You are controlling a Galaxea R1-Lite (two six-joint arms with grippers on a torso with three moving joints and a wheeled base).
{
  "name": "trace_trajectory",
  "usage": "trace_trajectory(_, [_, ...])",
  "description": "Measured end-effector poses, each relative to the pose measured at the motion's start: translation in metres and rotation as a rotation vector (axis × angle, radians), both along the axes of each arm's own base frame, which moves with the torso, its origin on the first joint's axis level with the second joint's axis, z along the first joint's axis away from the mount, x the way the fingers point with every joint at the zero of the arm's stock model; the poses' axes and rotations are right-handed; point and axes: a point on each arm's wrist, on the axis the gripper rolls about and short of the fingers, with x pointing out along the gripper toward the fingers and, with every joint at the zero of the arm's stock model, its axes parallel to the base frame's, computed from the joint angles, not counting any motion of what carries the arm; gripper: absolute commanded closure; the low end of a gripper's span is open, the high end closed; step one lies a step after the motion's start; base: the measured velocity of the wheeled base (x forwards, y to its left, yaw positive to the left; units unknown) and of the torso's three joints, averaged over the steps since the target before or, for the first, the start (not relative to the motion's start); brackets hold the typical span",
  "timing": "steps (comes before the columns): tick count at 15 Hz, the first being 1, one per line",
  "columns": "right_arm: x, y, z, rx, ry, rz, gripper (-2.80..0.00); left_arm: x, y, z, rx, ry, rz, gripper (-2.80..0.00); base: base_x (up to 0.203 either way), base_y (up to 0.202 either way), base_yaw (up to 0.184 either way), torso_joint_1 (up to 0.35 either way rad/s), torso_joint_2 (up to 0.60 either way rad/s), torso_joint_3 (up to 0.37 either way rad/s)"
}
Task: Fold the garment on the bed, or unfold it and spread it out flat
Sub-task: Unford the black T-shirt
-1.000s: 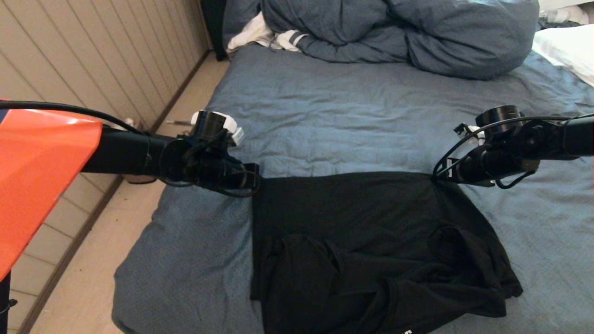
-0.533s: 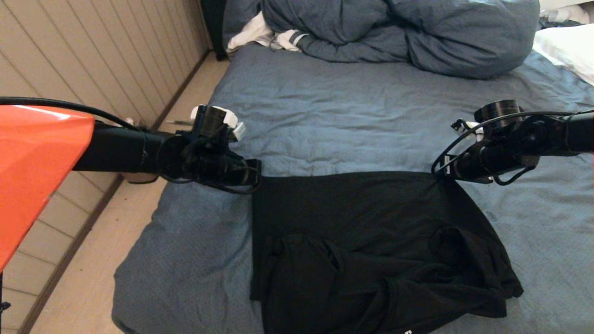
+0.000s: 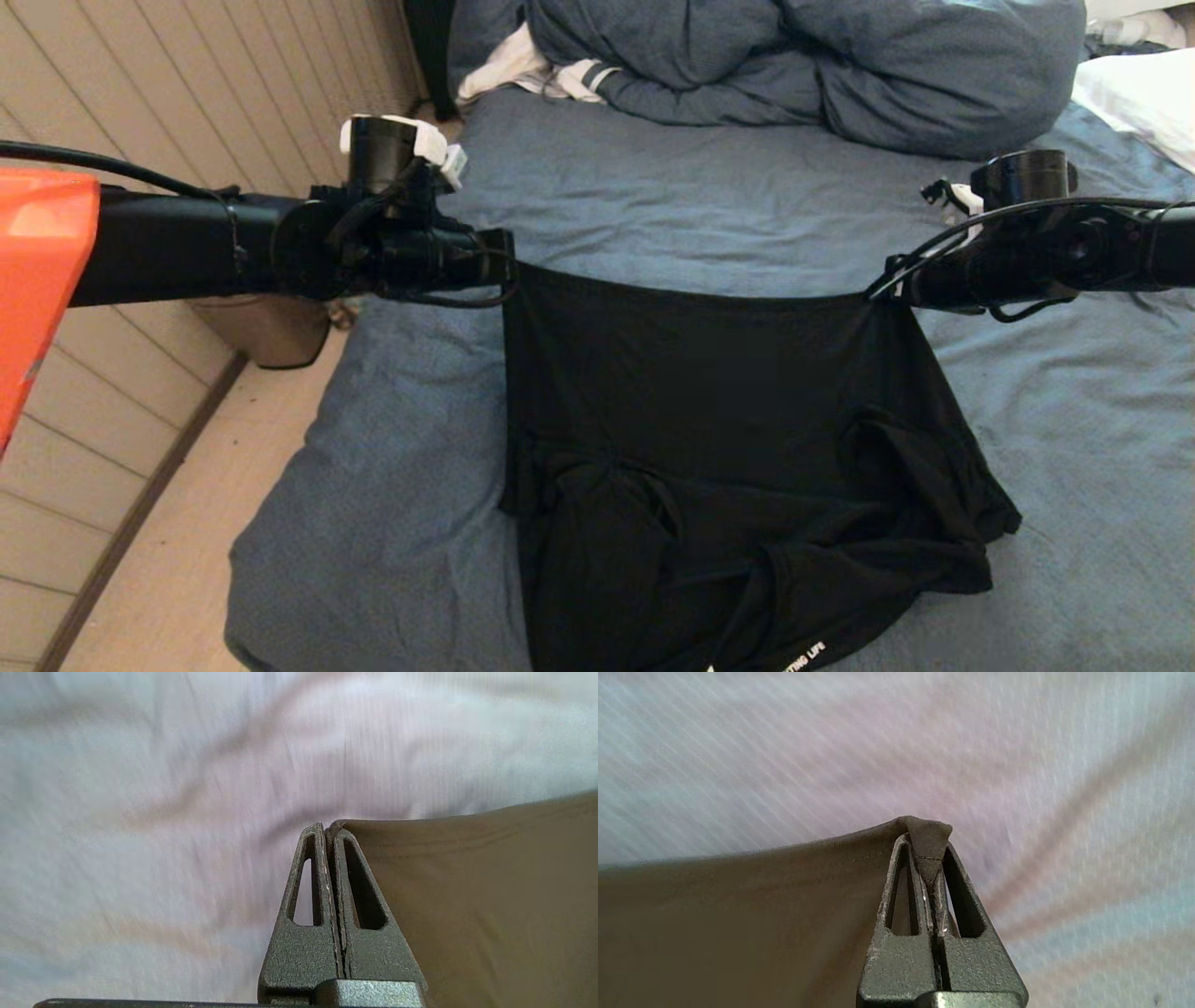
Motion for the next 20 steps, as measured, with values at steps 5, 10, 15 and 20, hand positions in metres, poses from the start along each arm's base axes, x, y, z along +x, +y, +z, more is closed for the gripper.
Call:
trace_trajectory(5, [0.013,0.001,0.029,-0.026,-0.163,-0.049,0.00,0.016,0.014,0.021,-0.023,-0.092,0.070,0.00,0.000,0.000,0.000,0.000,0.00,0.000])
trace_trajectory(10, [0.040,0.012,0.031,-0.066,-0.336,-0.107,0.00,0.034,0.029,0.024,-0.035,-0.203,0.114,0.00,0.000,0.000,0.000,0.000,0.00,0.000])
trace_trajectory(15, [0.063,0.021,0.011,-0.089,-0.422,-0.087,0.00,0.058,0.035,0.007,-0.021,-0.290,0.179,0.00,0.000,0.000,0.000,0.000,0.00,0.000])
trace_trajectory(20, [0.078,0.022,-0.016,-0.097,-0.389,-0.070,0.00,0.074,0.031,-0.023,0.021,-0.251,0.163,0.00,0.000,0.000,0.000,0.000,0.00,0.000])
